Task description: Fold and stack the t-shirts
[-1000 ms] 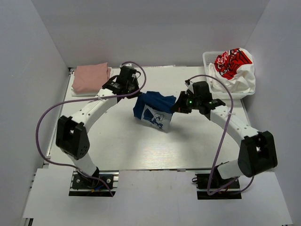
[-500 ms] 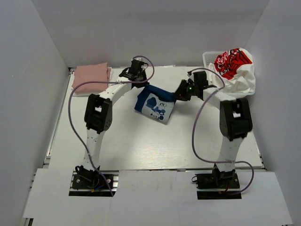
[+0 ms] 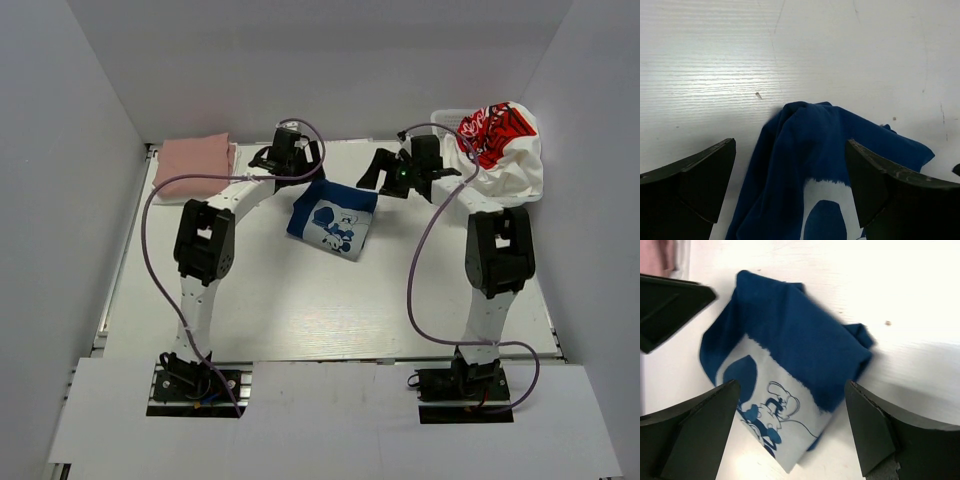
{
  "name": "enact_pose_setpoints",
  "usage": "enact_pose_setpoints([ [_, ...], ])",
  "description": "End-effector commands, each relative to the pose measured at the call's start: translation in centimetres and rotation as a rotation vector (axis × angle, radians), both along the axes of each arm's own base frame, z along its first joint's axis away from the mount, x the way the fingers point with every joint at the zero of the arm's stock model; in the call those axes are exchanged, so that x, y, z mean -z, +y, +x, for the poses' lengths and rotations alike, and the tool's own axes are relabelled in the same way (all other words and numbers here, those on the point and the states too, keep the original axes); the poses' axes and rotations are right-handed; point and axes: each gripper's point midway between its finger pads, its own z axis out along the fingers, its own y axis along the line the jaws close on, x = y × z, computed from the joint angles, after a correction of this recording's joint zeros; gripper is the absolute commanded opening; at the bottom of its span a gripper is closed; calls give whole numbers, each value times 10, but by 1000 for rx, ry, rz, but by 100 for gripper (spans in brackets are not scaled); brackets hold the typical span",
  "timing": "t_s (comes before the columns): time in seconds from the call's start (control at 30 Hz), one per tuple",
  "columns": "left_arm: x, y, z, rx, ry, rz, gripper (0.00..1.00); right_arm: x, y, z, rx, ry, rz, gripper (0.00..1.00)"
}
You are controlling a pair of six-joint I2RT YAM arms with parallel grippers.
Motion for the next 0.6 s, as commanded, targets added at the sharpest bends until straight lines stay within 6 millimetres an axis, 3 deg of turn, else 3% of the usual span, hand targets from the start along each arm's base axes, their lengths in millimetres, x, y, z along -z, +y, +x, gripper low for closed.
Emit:
enact_pose_setpoints([
  [0.0, -49, 10, -4, -9, -110, 46, 100, -6, -24, -5, 95, -53, -186, 91],
  [0.03, -48, 7, -10, -6, -106, 56, 100, -6, -27, -8, 104, -53, -212, 91],
  [0.07, -60, 9, -14, -7, -123, 48, 100, -15, -27, -11, 106, -75, -226, 91],
  [0.13, -71, 0, -21, 43, -149, -3, 100, -13, -23, -18, 102, -75, -224, 91],
  [0.17, -85, -9, -28, 103, -170, -41, 100, -26, -18, -18, 99, -112, -209, 91],
  [0.3, -72, -31, -53, 247, -133, -142, 100, -19, 8, -30, 4, -98, -112, 91],
  [0.43, -25, -32, -66, 259, -10, -140, 100, 4, 36, -24, -48, -62, -13, 91],
  [0.47, -1, -32, -79, 277, 72, -133, 100, 7, 42, -22, -57, -65, 5, 91],
  [0.5, 6, -30, -84, 275, 99, -125, 100, 28, 46, -24, -64, -9, 19, 91],
  [0.57, 46, -18, -110, 259, 204, -101, 100, 38, 56, -29, -91, 14, 48, 91],
])
